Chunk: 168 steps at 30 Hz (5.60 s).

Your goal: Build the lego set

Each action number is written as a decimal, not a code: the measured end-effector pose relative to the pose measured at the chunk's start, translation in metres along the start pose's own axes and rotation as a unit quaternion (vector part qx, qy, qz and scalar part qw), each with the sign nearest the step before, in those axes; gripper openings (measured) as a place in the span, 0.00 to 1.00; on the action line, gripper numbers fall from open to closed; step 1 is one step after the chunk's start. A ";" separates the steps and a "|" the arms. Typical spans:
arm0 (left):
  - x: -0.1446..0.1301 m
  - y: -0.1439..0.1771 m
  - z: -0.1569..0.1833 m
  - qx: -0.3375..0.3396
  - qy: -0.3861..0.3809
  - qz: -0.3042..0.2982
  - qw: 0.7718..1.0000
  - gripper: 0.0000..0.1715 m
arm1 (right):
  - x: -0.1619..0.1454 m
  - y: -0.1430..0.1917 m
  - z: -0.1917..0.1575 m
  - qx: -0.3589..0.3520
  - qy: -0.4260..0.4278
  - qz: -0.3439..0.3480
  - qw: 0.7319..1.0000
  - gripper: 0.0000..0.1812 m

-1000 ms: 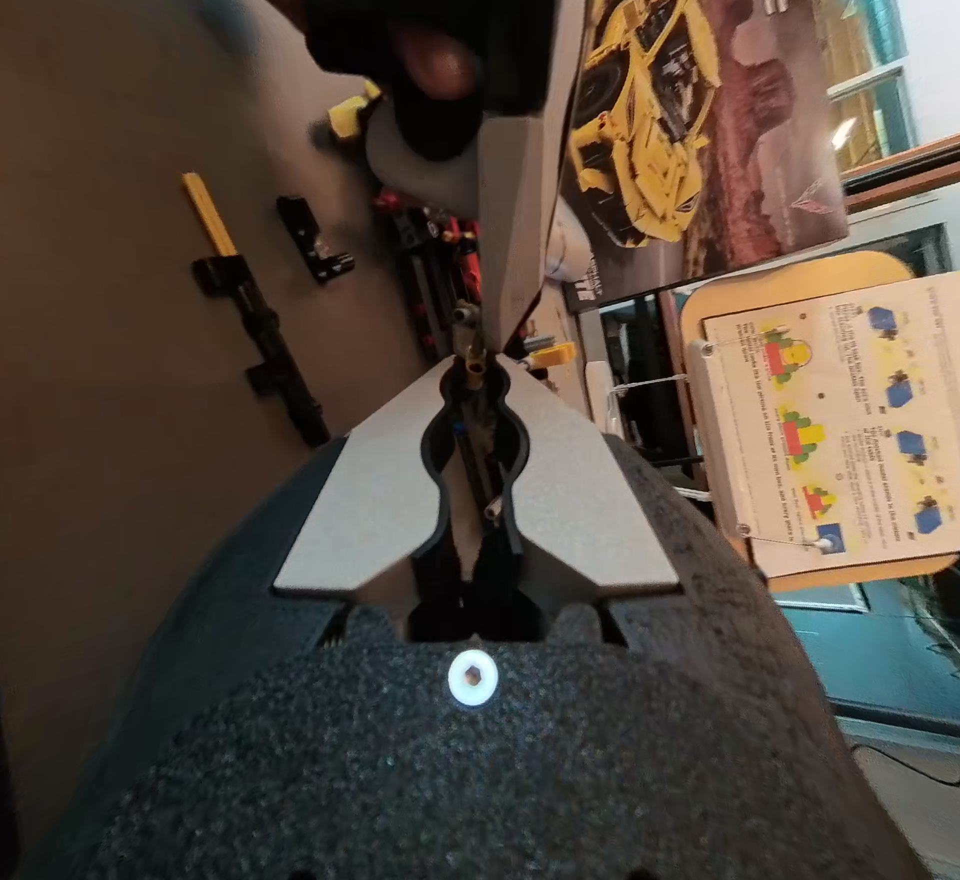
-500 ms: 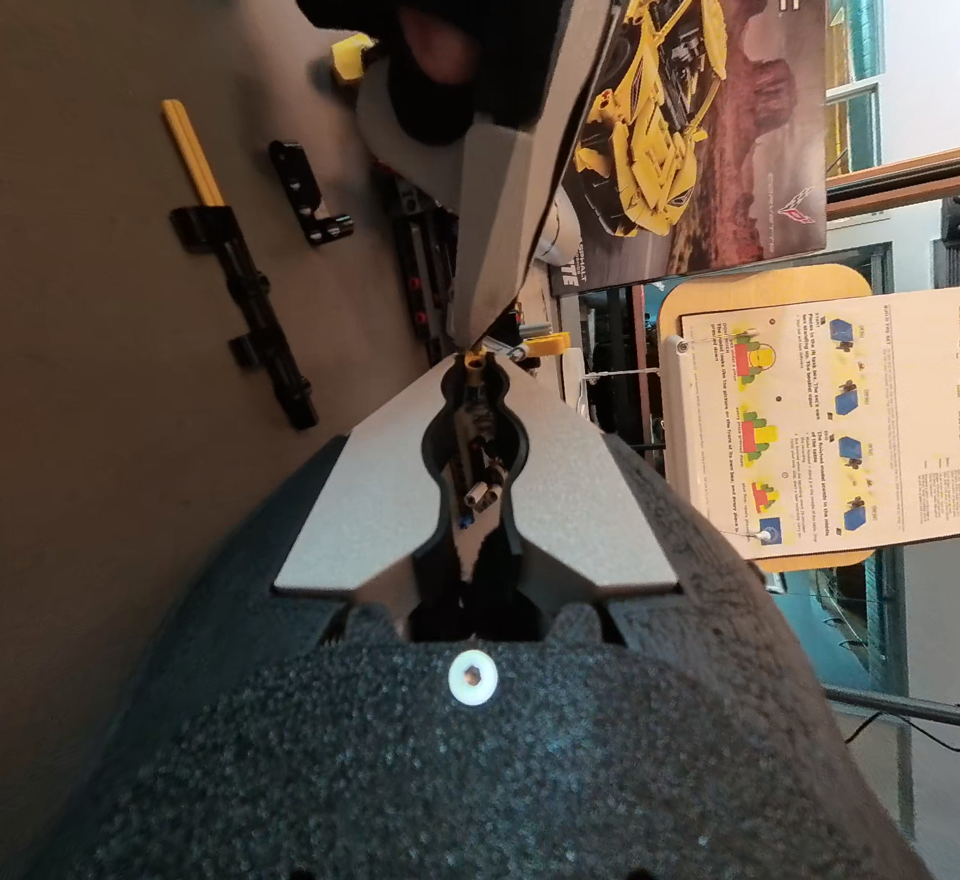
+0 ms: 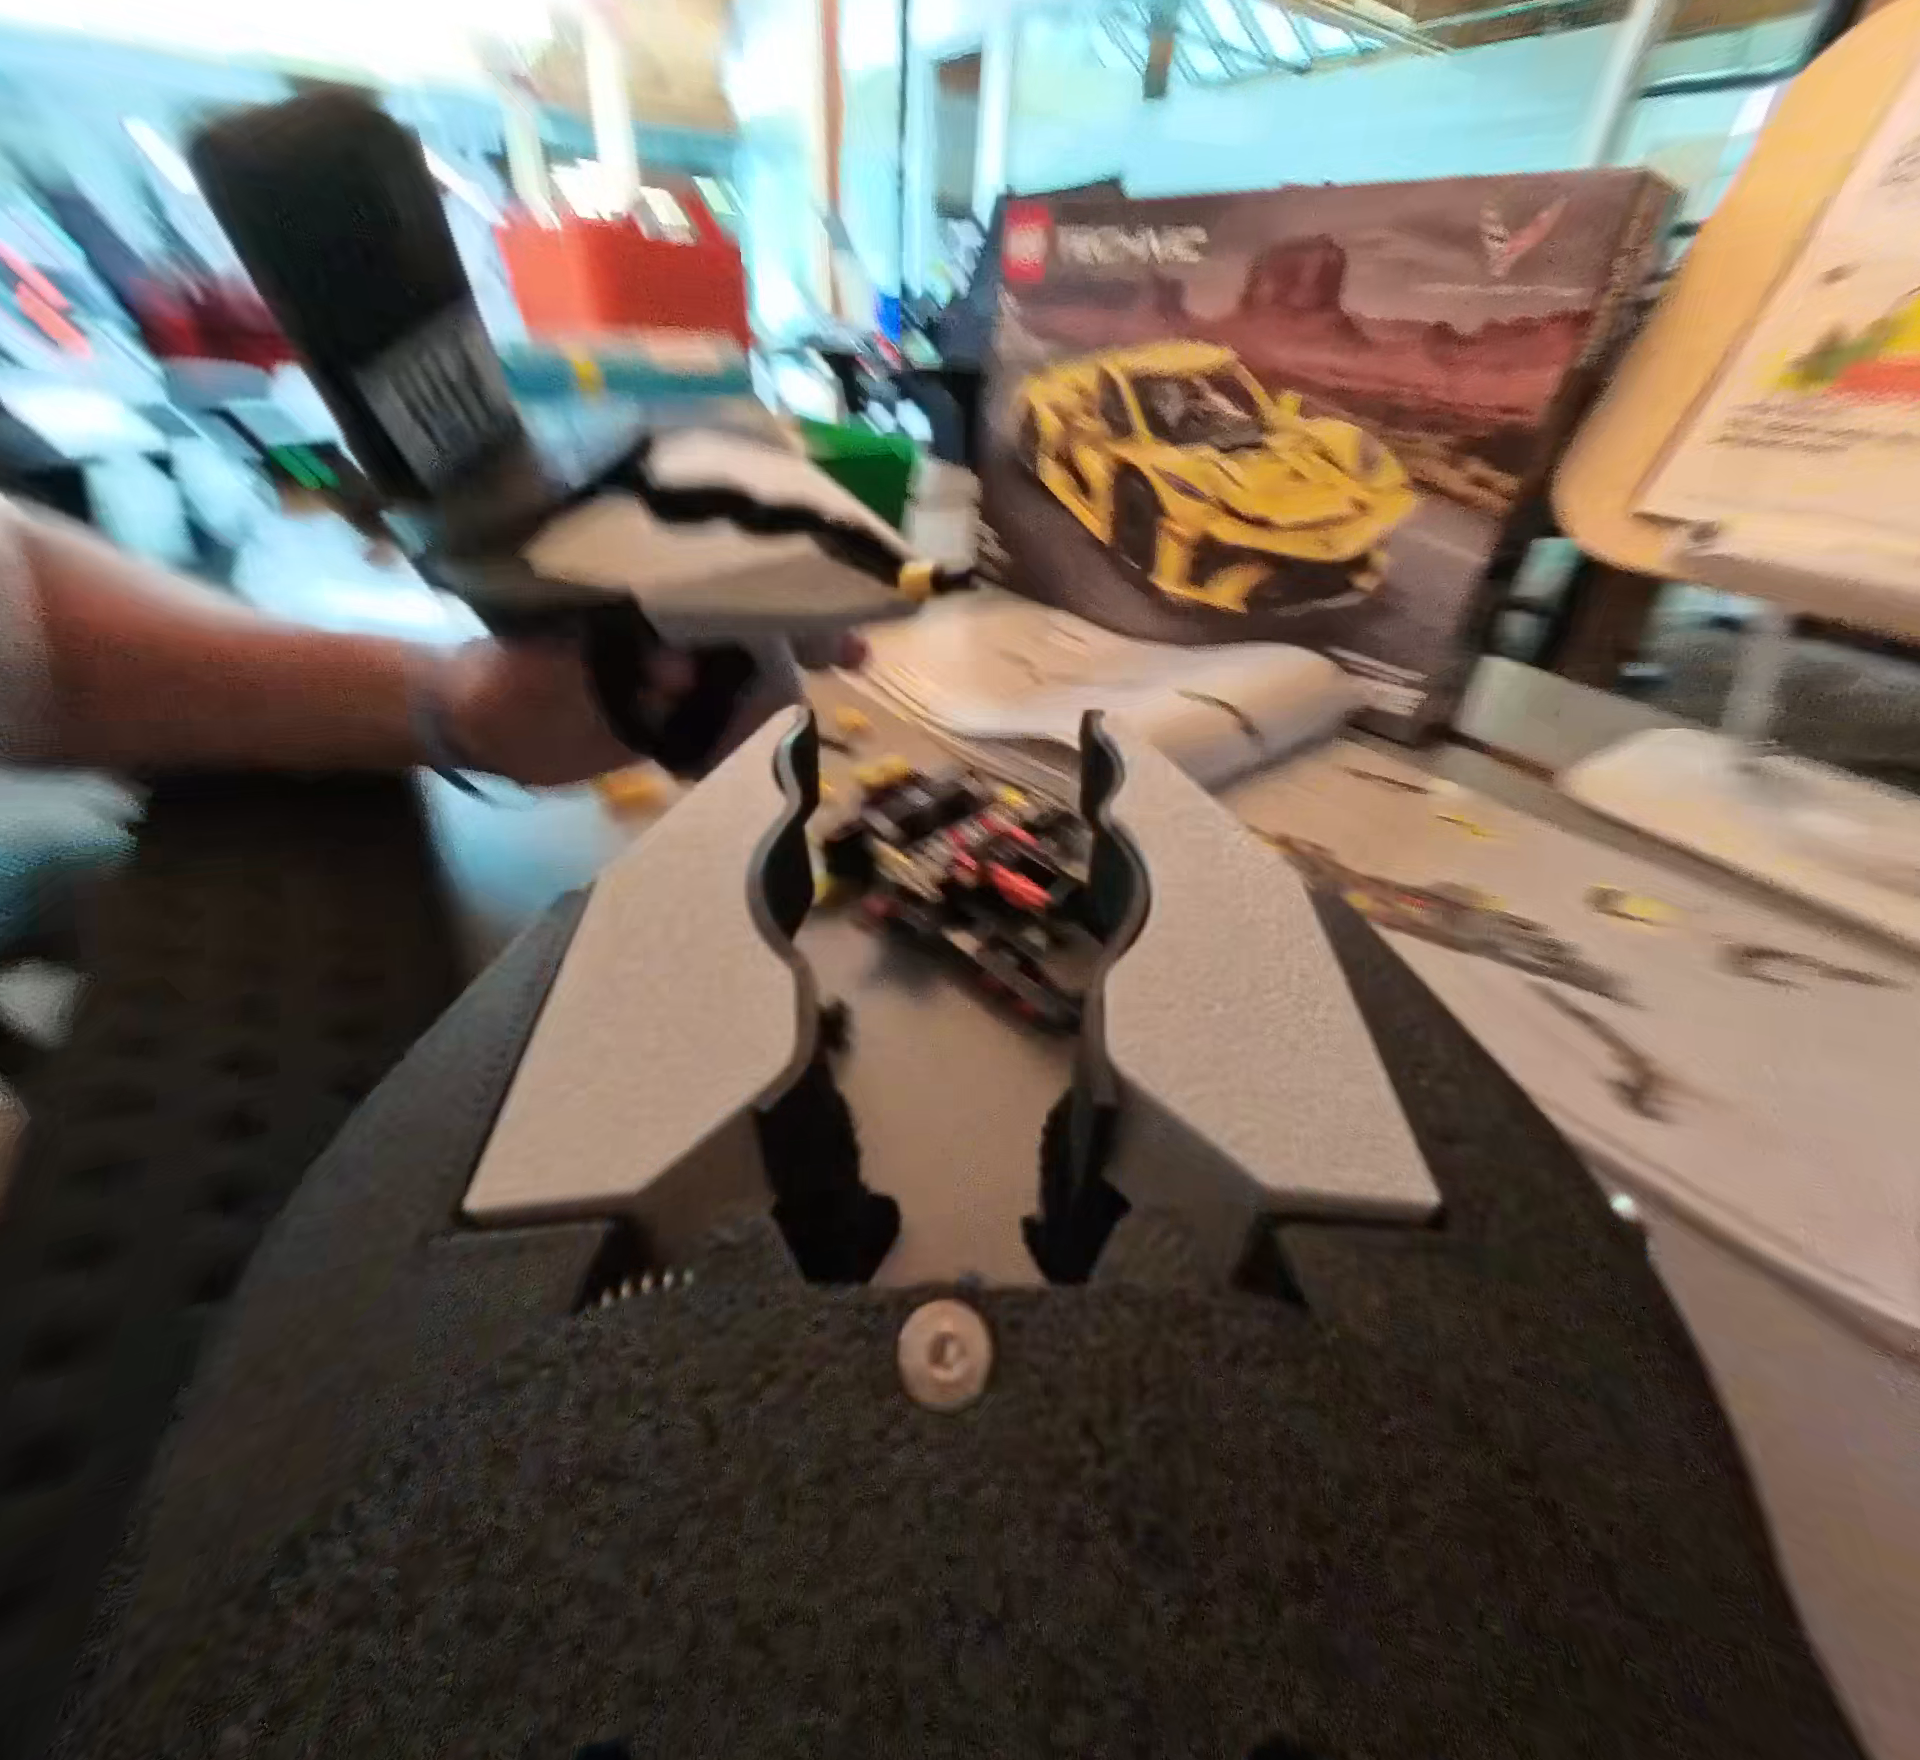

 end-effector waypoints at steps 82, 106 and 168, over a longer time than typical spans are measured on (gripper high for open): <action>-0.074 0.077 -0.023 0.027 0.108 -0.253 0.961 0.00 | -0.032 -0.054 0.129 -0.141 -0.125 -0.156 0.970 0.13; -0.058 0.079 -0.013 0.024 0.045 -0.225 0.973 0.00 | -0.030 -0.053 0.120 -0.143 -0.082 -0.157 0.974 0.09; -0.066 0.034 0.063 -0.182 0.198 -0.370 0.889 0.16 | -0.039 0.023 -0.001 -0.120 -0.049 -0.255 0.958 0.09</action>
Point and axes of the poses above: each gripper's, where its closed fingertips meet, y back along the fingers, x out of its top, z = x × y across the jaws, the point moved 6 cm from there along y, back along the fingers, and after that the axes turned 2 degrees about z, right-handed, at the moved point
